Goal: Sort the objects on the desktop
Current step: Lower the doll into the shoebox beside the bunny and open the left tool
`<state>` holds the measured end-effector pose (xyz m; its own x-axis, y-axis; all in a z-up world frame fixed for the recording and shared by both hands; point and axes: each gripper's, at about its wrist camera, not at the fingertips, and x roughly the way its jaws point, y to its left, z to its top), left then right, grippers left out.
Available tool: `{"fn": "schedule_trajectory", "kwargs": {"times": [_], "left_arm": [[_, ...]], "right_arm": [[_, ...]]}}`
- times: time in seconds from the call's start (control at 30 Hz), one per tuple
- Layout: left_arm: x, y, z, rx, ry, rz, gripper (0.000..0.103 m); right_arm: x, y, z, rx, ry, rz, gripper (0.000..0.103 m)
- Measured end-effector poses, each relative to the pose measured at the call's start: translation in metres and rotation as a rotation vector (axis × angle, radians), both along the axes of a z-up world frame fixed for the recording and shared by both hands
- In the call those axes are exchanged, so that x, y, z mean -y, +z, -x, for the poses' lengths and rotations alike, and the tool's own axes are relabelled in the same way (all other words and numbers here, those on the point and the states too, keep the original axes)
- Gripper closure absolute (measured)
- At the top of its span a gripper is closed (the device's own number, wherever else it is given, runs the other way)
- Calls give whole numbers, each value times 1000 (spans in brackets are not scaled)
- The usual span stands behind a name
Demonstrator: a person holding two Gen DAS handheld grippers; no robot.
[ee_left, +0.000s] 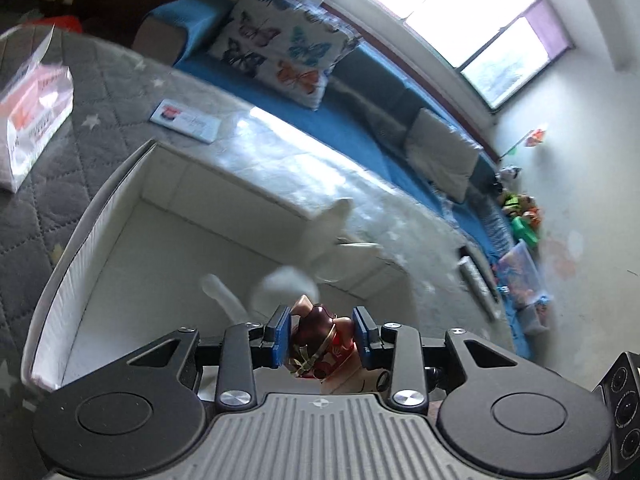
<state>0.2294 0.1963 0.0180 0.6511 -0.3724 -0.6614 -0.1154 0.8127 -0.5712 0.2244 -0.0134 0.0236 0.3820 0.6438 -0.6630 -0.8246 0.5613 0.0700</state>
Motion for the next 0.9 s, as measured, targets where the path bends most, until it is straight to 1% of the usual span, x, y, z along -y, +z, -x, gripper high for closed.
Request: {"fn": "schedule_trajectory", "kwargs": {"times": [0.07, 0.13, 0.27, 0.33, 0.43, 0.47, 0.53, 0.63, 0.9], "left_arm": [[-2, -11, -8, -24, 2, 3, 67], [-2, -18, -10, -25, 5, 3, 67], [1, -19, -10, -15, -10, 26, 68], [3, -18, -11, -20, -20, 25, 68], [7, -20, -9, -25, -27, 9, 68], [8, -21, -9, -29, -28, 10, 68], [10, -20, -7, -35, -42, 12, 68], [13, -19, -3, -48, -48, -21, 68], [24, -27, 4, -101, -89, -47, 68]], "right_arm": [[-3, -11, -14, -54, -5, 10, 53], [-4, -19, -24, -96, -12, 17, 52], [-4, -30, -27, -112, -18, 64, 51], [-4, -33, -20, -97, -26, 88, 50], [-1, -31, -18, -91, -40, 87, 50], [0, -30, -17, -90, -45, 87, 48], [2, -29, -16, -86, -54, 86, 47], [4, -25, -14, -76, -64, 88, 40], [14, -14, -6, -41, -93, 86, 40]]}}
